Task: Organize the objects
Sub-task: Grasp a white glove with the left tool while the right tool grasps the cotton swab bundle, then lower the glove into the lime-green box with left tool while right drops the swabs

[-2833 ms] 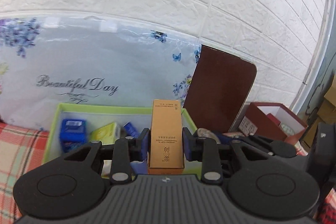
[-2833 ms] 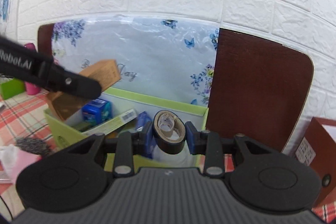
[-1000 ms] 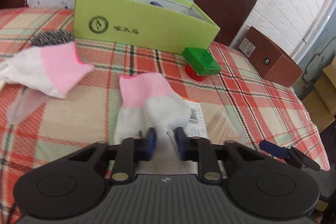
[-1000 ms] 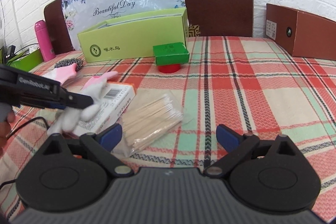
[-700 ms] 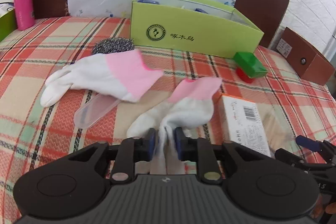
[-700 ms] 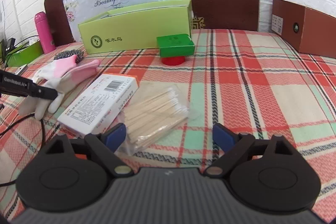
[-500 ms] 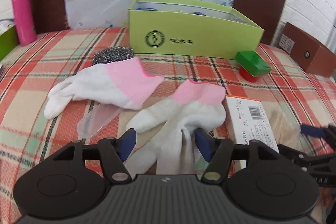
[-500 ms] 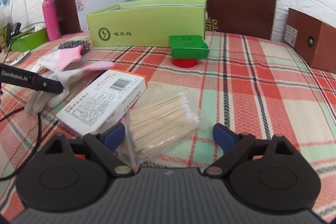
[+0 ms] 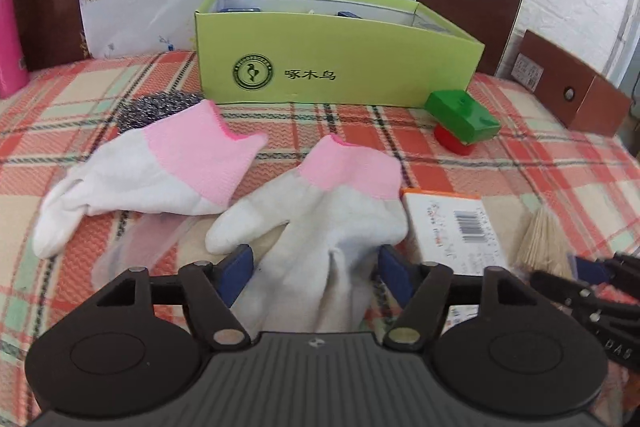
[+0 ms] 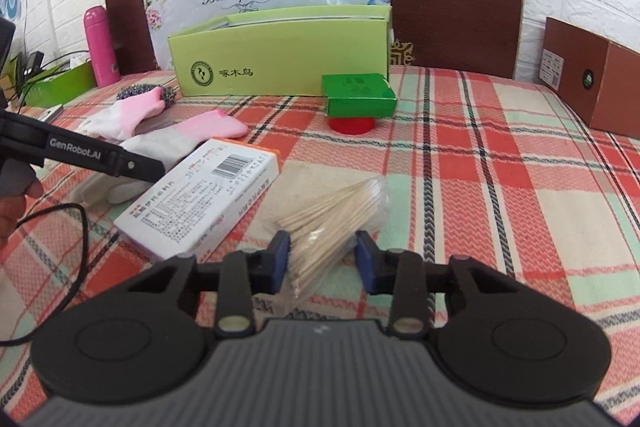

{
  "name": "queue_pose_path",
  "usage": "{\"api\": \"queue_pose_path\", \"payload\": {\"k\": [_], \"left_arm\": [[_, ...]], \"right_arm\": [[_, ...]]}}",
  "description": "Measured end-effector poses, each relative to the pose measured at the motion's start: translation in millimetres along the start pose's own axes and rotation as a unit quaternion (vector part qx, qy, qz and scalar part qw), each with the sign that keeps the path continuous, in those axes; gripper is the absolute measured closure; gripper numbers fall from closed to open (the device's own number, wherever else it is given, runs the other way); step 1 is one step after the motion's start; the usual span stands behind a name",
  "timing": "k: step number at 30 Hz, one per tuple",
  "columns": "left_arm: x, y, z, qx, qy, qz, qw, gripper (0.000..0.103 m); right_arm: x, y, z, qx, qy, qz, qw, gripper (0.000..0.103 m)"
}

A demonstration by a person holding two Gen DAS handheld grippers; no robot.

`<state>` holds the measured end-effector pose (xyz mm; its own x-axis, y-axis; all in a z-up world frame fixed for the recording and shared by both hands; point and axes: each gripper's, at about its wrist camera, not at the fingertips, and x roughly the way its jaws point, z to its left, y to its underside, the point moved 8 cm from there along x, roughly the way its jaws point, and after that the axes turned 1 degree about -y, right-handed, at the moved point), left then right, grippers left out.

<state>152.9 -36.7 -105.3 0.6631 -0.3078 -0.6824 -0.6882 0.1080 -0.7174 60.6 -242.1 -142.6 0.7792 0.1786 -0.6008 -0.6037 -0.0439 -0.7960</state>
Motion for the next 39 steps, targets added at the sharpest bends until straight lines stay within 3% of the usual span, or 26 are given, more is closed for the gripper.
{"api": "queue_pose_path", "payload": {"k": [2,5,8,16,26,33,39], "left_arm": [[0,0,-4,0.003,0.006,0.001,1.0,0.066],[-1,0,-5,-0.004,0.013,0.005,0.9999,0.084],[-4,1,-2,-0.021,0.018,0.01,0.9996,0.091],[-39,-12,-3,-0.036,0.039,-0.027,0.9983,0.093],[-76,-75,-15,-0.028,0.062,-0.115,0.9911,0.093],[-75,-125,-17,-0.021,0.058,-0.155,0.9861,0.093],[-52,-166,-10,-0.039,0.071,-0.157,0.9843,0.093]], "right_arm": [[-3,1,-1,0.005,0.002,-0.001,1.0,0.07],[-7,2,-2,0.008,0.004,-0.003,1.0,0.071],[-10,2,-1,0.011,0.004,-0.007,1.0,0.072],[-24,-19,3,0.026,-0.022,-0.035,0.999,0.072],[-26,-74,12,0.02,-0.055,-0.085,0.995,0.072],[-12,-128,19,-0.008,-0.063,-0.127,0.99,0.072],[21,-164,27,-0.027,-0.064,-0.134,0.989,0.072]]}}
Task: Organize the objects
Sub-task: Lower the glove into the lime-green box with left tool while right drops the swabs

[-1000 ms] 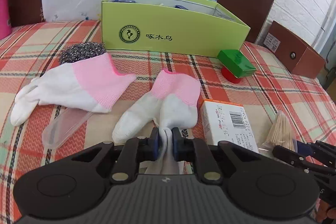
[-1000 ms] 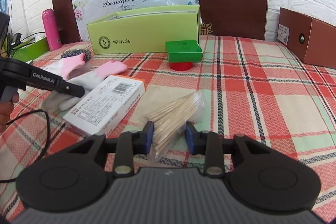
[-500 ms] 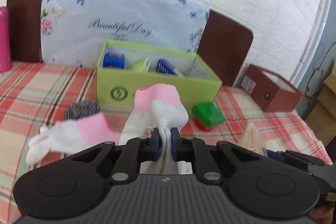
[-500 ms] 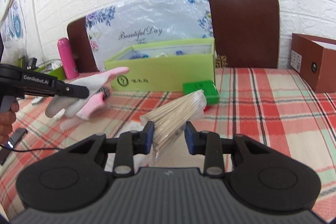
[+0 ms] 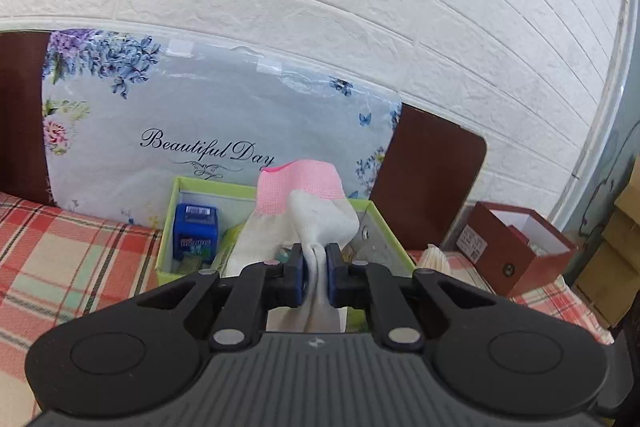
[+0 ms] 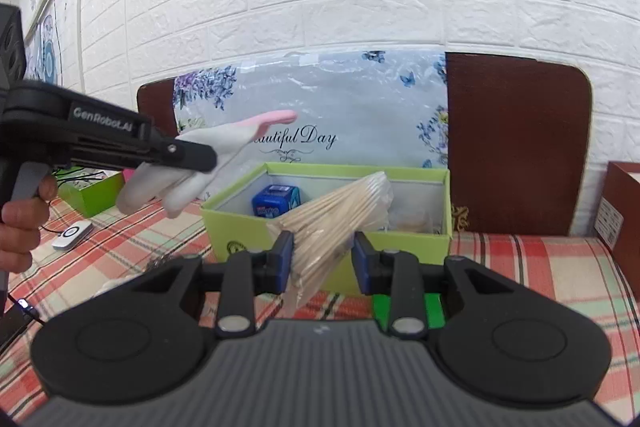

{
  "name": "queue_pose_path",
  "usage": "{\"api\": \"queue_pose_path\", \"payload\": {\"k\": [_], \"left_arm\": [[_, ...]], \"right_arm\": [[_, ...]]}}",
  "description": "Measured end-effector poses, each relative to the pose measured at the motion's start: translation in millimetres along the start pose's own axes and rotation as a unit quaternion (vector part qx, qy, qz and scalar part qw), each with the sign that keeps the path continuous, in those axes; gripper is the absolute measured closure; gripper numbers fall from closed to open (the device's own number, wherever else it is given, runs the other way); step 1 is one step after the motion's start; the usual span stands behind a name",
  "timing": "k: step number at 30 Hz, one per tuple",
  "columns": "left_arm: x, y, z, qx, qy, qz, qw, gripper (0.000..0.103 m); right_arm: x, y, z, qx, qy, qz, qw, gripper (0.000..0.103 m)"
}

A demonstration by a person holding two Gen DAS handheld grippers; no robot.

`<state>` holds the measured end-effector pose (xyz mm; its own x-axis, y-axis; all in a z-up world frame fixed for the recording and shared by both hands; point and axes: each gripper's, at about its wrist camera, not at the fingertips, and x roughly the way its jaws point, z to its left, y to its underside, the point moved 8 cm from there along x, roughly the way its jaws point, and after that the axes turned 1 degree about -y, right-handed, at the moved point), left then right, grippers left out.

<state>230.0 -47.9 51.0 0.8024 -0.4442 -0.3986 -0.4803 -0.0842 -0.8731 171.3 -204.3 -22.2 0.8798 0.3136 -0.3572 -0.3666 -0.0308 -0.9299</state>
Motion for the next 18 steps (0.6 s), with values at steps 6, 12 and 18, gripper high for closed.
{"api": "queue_pose_path", "payload": {"k": [6,12,18], "left_arm": [[41,-20,15,0.0,-0.015,0.01,0.9998,0.093],[79,-26,33,-0.002,-0.029,0.026,0.9992,0.092],[95,-1,60,0.0,-0.073,0.035,0.9967,0.037]], "right_arm": [[51,-22,-1,-0.008,0.001,0.001,1.0,0.072],[107,-35,-10,-0.015,0.002,0.01,1.0,0.072],[145,-15,-16,-0.052,0.039,0.03,0.997,0.024]]}}
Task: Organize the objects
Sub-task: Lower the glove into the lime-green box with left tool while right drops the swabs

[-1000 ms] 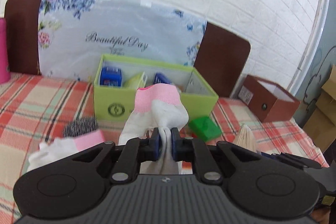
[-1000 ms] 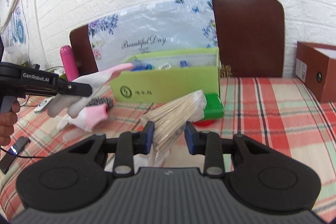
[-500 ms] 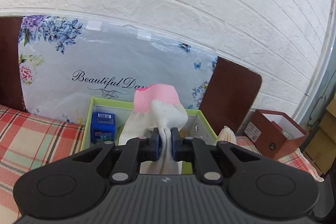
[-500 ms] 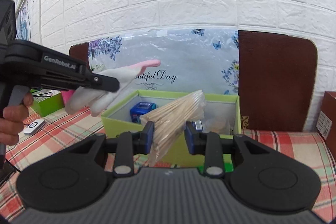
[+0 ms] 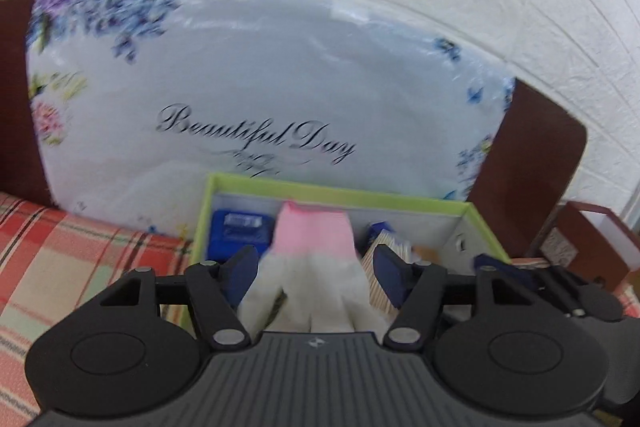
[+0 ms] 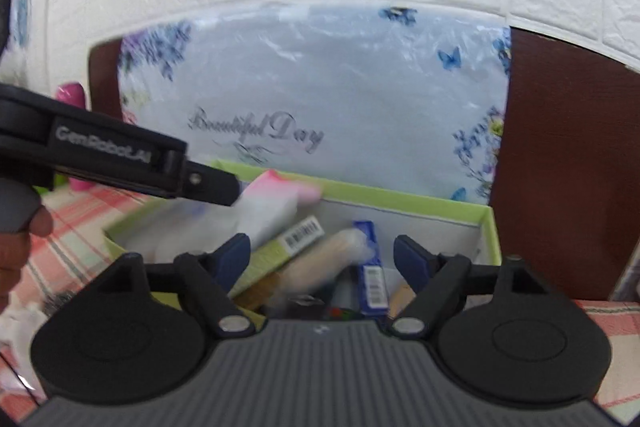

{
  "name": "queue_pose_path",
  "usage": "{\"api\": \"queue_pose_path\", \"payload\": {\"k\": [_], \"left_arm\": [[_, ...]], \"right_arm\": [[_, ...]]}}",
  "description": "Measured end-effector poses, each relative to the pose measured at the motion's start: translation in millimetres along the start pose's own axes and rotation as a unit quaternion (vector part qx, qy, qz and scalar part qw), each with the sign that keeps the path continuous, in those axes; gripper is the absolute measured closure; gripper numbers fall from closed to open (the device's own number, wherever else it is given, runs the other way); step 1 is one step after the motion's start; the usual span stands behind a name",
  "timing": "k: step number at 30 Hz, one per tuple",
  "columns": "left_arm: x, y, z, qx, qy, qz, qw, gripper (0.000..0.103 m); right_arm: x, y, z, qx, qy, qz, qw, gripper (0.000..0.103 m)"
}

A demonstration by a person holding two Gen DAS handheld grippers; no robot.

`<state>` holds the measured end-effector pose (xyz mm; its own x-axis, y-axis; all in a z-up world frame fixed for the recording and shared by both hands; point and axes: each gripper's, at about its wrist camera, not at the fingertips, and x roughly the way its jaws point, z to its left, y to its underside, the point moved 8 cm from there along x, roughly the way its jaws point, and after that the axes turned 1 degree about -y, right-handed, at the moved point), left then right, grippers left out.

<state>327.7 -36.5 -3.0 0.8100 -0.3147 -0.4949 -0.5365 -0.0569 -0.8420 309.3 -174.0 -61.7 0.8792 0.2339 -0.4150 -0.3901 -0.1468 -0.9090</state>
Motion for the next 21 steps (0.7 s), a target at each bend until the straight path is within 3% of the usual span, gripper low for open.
{"api": "queue_pose_path", "payload": {"k": [4,10,15,21], "left_arm": [[-16,15,5,0.008,0.001,-0.012,0.9999,0.036],[-36,20,2,-0.007,0.001,-0.008,0.9999,0.036],[-78,24,-6,-0.009,0.009,-0.025,0.9996,0.031],[-120,67,1,-0.001,-0.001,-0.025,0.9997,0.028]], "right_arm": [[-22,13,0,-0.006,0.024,-0.033,0.999,0.005],[-47,20,4,-0.006,0.029,-0.036,0.999,0.002],[-84,15,-1,0.022,0.039,-0.041,0.998,0.0],[-131,46,13,0.05,0.016,-0.008,0.999,0.0]]}}
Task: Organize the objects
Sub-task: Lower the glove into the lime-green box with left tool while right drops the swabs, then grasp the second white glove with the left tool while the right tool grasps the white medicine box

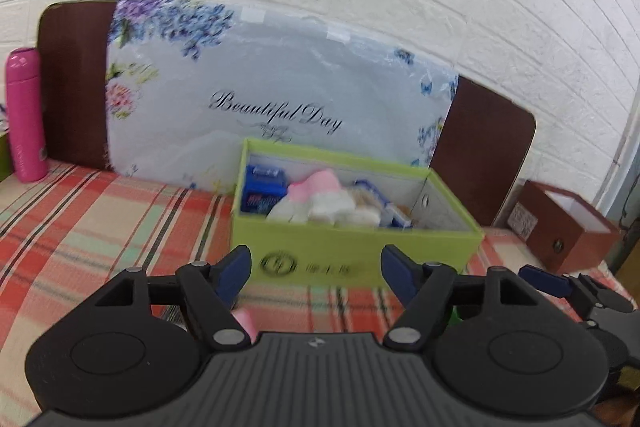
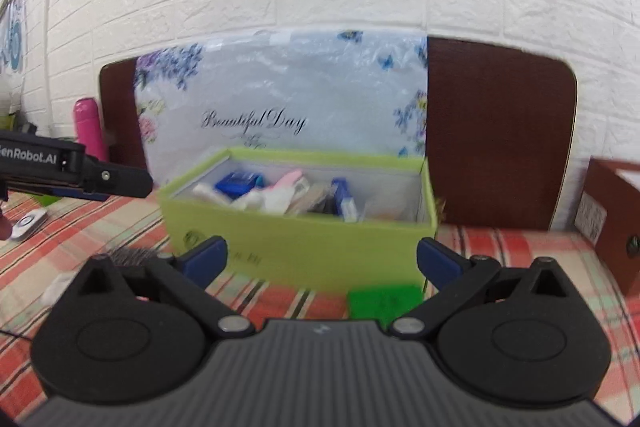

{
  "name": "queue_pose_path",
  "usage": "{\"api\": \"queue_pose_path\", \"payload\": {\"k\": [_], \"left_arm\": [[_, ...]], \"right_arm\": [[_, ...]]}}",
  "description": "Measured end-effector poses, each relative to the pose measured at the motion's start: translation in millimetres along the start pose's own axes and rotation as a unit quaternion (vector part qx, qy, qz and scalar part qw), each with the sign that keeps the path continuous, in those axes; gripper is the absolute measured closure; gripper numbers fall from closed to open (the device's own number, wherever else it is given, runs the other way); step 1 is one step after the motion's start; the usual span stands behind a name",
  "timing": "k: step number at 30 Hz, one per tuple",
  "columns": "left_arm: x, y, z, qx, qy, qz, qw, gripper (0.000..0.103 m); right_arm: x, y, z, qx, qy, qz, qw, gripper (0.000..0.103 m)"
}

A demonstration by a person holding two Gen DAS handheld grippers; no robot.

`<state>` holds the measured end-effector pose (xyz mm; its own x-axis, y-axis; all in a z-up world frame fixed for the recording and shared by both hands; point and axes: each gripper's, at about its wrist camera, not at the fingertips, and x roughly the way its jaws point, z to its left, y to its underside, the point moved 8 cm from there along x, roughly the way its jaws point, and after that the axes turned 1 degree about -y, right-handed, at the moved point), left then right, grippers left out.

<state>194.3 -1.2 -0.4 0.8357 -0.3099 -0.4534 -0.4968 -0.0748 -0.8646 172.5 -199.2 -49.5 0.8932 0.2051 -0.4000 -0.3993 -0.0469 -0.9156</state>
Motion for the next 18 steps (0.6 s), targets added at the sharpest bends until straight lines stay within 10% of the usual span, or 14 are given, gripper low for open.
{"api": "queue_pose_path", "payload": {"k": [6,14,18], "left_arm": [[-14,65,43,-0.008,-0.061,0.057,0.9965,0.028],[-9,70,66,0.024,-0.096,0.051,0.9938,0.024],[14,72,67,0.038,-0.103,0.077,0.9909,0.023]], "right_arm": [[-27,70,27,0.037,-0.037,0.077,0.996,0.0],[-30,116,69,0.021,-0.059,0.14,0.988,0.001],[-38,121,65,-0.003,-0.033,0.133,0.991,0.024]]}}
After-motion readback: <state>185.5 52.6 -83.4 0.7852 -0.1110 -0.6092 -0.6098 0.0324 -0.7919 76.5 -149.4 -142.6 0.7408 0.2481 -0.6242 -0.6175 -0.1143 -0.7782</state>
